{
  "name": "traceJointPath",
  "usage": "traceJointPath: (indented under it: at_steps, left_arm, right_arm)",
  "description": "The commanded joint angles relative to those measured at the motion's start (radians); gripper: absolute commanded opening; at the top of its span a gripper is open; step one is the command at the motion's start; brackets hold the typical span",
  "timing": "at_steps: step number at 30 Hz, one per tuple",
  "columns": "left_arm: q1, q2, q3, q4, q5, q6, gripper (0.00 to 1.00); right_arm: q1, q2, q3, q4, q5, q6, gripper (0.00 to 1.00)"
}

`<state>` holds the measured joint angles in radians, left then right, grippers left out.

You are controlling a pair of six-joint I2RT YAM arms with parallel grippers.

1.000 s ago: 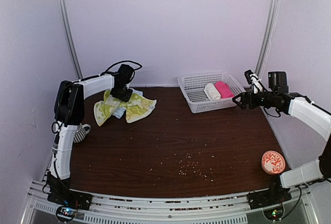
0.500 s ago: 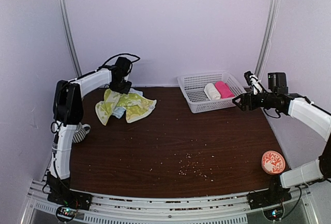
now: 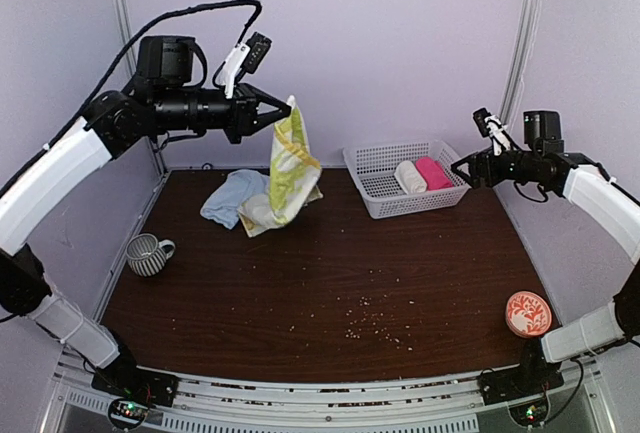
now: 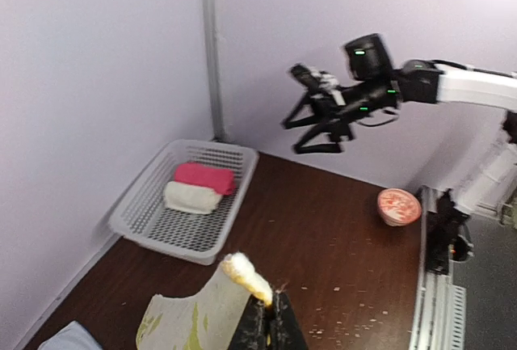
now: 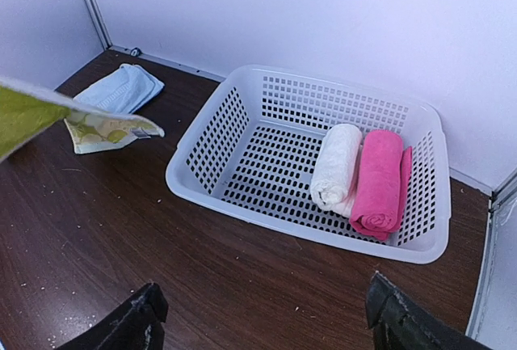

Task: Roll the towels
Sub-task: Move the towel to the center of the board.

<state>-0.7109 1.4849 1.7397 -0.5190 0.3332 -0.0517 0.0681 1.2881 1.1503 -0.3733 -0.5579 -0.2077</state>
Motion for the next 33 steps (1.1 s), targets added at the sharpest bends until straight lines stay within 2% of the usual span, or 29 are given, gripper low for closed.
traceJointPath:
  at_steps: [1, 2, 5, 7, 10, 13, 16, 19, 22, 26, 31, 33]
  left_arm:
    - [-0.021, -0.11, -0.186, 0.185, 0.281, -0.059, 0.0]
    - [-0.022, -0.138, -0.234, 0.199, 0.239, -0.065, 0.0]
    - [-0.019, -0.174, -0.346, 0.162, -0.024, -0.074, 0.0]
    - [-0.016, -0.135, -0.409, 0.095, -0.171, -0.074, 0.0]
    - [-0.002, -0.032, -0.489, 0.018, -0.264, -0.086, 0.0]
    - [0.0, 0.084, -0.551, -0.037, -0.317, -0.121, 0.0]
    - [0.0, 0.163, -0.601, -0.071, -0.352, -0.169, 0.0]
    - [0.001, 0.18, -0.656, -0.064, -0.382, -0.232, 0.0]
    - [0.002, 0.159, -0.715, -0.035, -0.372, -0.289, 0.0]
    - [0.002, 0.097, -0.781, -0.03, -0.39, -0.342, 0.0]
    - [0.027, 0.013, -0.828, -0.072, -0.479, -0.391, 0.0]
    - [0.055, -0.018, -0.837, -0.079, -0.504, -0.388, 0.0]
  right_arm:
    - [0.002, 0.006, 0.029, -0.038, -0.05, -0.008, 0.87]
    - [0.002, 0.007, 0.029, -0.038, -0.053, -0.009, 0.87]
    - [0.003, 0.008, 0.013, -0.036, -0.078, -0.017, 0.86]
    - [0.005, 0.011, -0.002, -0.048, -0.11, -0.025, 0.83]
    - [0.046, 0.021, -0.019, -0.114, -0.164, -0.09, 0.79]
    - [0.176, 0.03, -0.044, -0.197, -0.101, -0.236, 0.75]
    - [0.313, 0.044, -0.113, -0.181, 0.038, -0.318, 0.71]
    - [0.397, 0.099, -0.169, -0.13, 0.128, -0.371, 0.67]
    - [0.467, 0.197, -0.149, -0.114, 0.184, -0.41, 0.61]
    - [0.527, 0.359, -0.058, -0.028, 0.278, -0.326, 0.58]
    - [0.585, 0.581, 0.187, -0.066, 0.271, -0.213, 0.49]
    - [0.618, 0.642, 0.261, -0.072, 0.297, -0.174, 0.49]
